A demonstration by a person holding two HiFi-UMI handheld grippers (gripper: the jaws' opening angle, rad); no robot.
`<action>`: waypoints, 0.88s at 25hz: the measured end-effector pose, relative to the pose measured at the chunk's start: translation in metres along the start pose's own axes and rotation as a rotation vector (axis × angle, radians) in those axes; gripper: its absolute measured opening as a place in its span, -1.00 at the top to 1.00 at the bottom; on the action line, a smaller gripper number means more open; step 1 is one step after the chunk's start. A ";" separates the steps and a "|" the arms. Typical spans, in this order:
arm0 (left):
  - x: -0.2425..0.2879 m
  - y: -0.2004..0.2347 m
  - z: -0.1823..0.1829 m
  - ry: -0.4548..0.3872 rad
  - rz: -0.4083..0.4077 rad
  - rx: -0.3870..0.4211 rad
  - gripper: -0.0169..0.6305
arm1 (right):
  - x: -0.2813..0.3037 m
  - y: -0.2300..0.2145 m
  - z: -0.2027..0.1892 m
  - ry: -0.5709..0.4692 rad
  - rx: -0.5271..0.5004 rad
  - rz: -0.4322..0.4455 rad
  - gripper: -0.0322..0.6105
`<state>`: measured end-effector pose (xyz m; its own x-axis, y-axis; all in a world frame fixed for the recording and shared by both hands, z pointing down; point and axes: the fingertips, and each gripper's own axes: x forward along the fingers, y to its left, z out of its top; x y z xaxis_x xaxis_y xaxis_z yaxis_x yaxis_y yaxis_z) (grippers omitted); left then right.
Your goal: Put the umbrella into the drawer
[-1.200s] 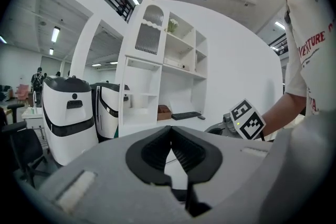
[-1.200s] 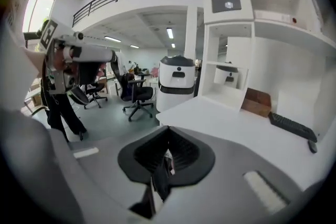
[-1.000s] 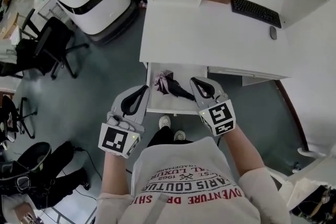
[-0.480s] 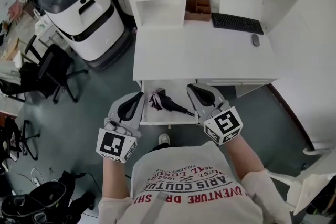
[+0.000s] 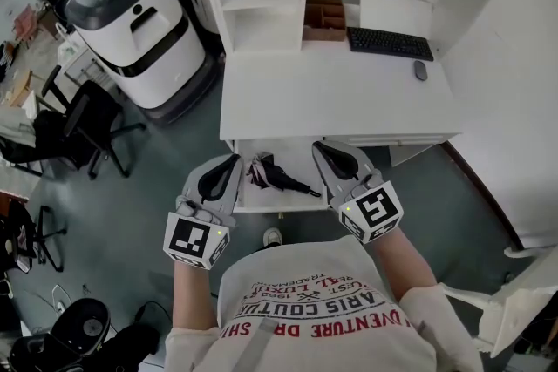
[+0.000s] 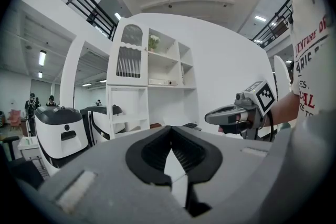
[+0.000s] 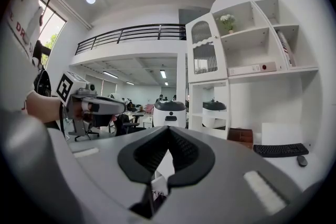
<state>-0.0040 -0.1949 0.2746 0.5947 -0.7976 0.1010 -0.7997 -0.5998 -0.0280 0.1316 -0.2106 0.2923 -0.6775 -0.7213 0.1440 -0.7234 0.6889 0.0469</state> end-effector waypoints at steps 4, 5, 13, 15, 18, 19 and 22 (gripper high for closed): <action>0.001 0.000 -0.001 0.004 -0.010 -0.006 0.93 | 0.002 0.000 0.003 -0.008 -0.001 -0.014 0.90; 0.002 0.000 -0.002 0.004 -0.013 -0.005 0.93 | 0.002 0.001 0.003 -0.010 0.003 -0.015 0.90; 0.003 0.002 -0.004 0.008 -0.019 -0.011 0.93 | 0.008 0.002 0.002 -0.012 0.011 -0.033 0.90; 0.002 0.003 -0.006 0.010 -0.018 -0.011 0.93 | 0.010 0.004 0.000 -0.007 0.011 -0.032 0.90; 0.000 0.004 -0.007 0.012 -0.016 -0.012 0.93 | 0.012 0.005 -0.002 0.001 0.010 -0.027 0.90; 0.000 0.004 -0.006 0.012 -0.016 -0.012 0.94 | 0.013 0.005 -0.003 0.003 0.014 -0.026 0.90; 0.002 0.007 -0.002 0.014 -0.011 -0.016 0.93 | 0.015 0.003 -0.001 -0.001 0.024 -0.030 0.90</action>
<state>-0.0088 -0.2002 0.2768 0.6026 -0.7896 0.1153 -0.7941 -0.6076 -0.0107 0.1189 -0.2192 0.2956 -0.6554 -0.7419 0.1417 -0.7466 0.6648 0.0274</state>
